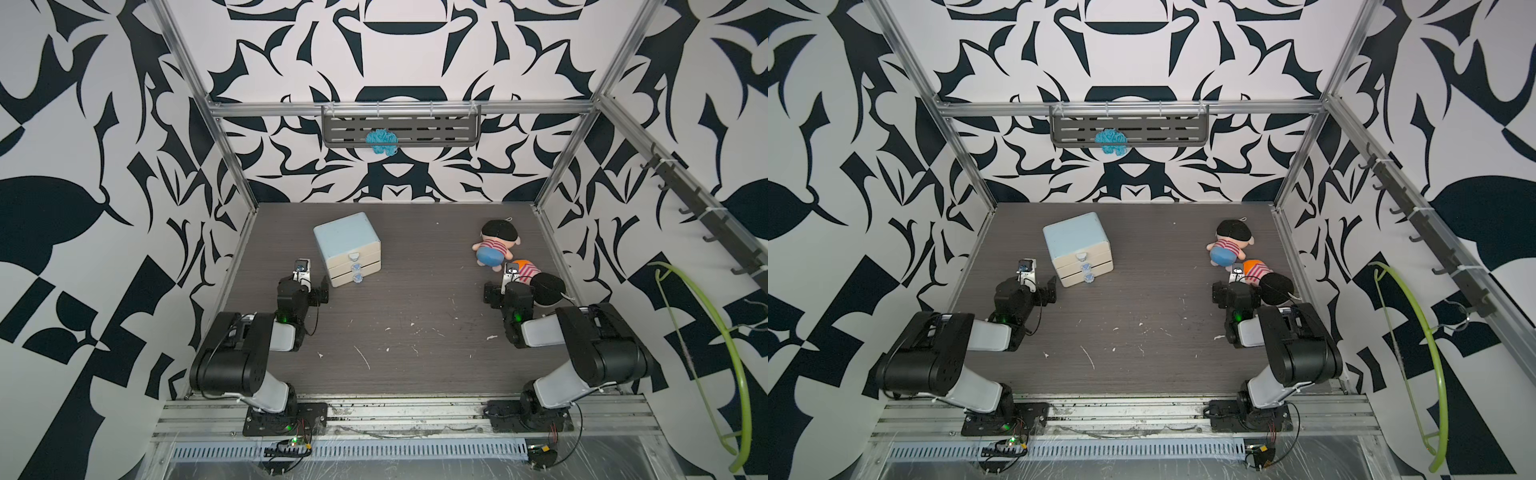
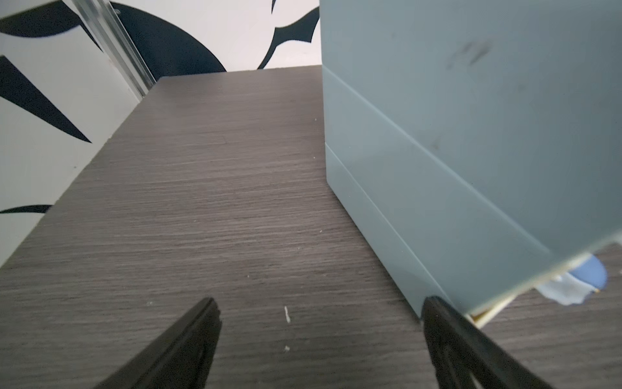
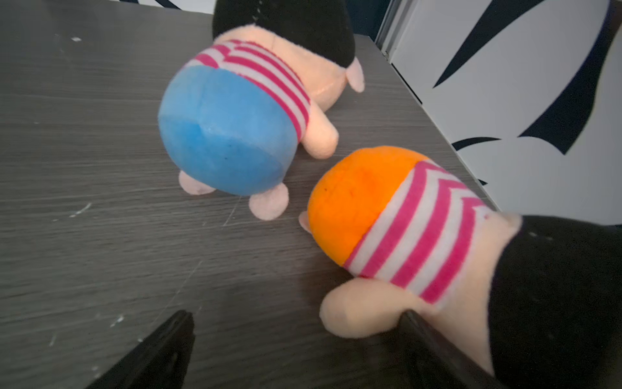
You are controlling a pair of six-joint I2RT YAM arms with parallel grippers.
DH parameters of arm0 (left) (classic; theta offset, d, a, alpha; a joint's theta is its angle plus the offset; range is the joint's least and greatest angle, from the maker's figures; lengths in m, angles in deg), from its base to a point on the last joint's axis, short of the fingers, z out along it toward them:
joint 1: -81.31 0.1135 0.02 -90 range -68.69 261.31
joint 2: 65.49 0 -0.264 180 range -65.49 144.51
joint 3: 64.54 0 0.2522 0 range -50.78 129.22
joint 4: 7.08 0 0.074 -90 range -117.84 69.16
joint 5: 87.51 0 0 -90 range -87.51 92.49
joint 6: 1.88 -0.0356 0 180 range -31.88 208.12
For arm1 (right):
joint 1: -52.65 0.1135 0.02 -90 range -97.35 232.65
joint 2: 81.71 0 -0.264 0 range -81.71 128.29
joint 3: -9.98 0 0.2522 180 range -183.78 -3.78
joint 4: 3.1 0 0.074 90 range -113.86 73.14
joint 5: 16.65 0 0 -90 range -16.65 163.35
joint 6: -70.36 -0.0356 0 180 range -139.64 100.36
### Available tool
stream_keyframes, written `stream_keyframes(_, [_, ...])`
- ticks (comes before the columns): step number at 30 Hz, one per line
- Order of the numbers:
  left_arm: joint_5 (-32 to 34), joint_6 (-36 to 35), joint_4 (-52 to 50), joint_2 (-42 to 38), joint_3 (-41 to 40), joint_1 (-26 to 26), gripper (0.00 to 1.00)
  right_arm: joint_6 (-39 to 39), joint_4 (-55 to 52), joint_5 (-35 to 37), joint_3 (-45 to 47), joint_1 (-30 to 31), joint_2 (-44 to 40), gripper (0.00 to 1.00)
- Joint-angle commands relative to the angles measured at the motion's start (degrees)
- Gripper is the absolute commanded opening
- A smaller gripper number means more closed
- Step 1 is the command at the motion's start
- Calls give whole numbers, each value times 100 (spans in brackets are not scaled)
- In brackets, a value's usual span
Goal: Please put the sticky notes in the drawer by color
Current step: Reset both arms
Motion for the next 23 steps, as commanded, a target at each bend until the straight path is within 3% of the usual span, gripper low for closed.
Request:
stream_keyframes(1, [-128,327,-584,-74,528,242,99,5,-14,-487,-380,-73,-71,99])
stream_keyframes(3, [-440,499,-329,11,484,455,99,-46,-11,-850,-388,-185,-69,99])
stream_keyframes(23, [-416,496,-588,-80,529,445,99,-56,-70,-847,-389,-185,-92,99])
